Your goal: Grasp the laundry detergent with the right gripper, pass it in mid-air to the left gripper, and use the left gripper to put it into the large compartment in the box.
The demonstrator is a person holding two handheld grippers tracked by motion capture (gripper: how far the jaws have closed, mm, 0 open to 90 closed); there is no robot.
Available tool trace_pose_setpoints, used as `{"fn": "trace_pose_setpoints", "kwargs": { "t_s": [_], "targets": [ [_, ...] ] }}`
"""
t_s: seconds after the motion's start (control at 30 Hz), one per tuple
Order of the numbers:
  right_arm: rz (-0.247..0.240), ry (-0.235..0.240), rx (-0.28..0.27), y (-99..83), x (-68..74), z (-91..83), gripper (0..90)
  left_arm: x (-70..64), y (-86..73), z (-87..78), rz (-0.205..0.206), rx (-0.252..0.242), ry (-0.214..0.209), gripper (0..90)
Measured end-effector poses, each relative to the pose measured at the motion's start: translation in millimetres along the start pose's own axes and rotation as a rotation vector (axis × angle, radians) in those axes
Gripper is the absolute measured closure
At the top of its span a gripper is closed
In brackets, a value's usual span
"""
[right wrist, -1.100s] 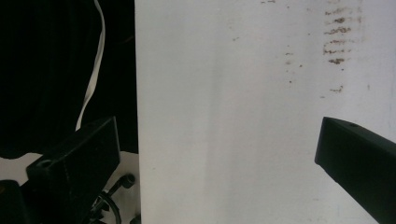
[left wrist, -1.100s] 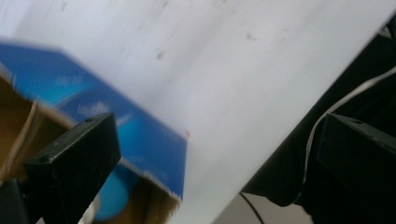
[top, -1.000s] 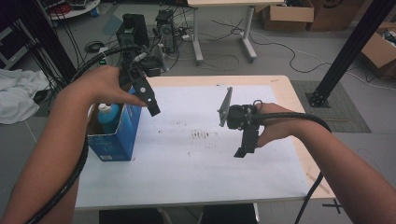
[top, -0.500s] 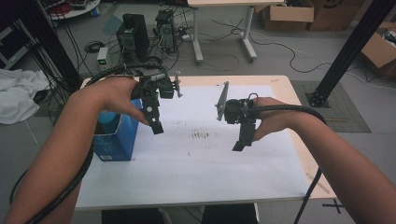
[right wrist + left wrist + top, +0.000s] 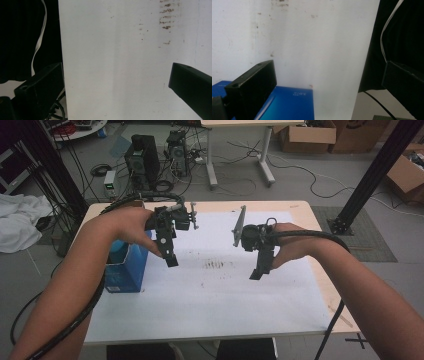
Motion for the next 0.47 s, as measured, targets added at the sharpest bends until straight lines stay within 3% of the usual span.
{"fn": "trace_pose_setpoints", "kwargs": {
  "t_s": [0.47],
  "targets": [
    [0.006,-0.001,0.000,-1.1,-1.1,-1.5,0.0,3.7,-4.4,-5.1,-0.014,-0.012,0.010,0.1]
  ]
}}
Point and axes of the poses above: each handheld gripper's, and its own axes: z roughly forward along the jaws, y roughly out of its top, x roughly to its left, the point moved 4 cm from there along z, roughly forward along the jaws, and after that the axes turned 14 degrees about x, right-handed, at the moved point
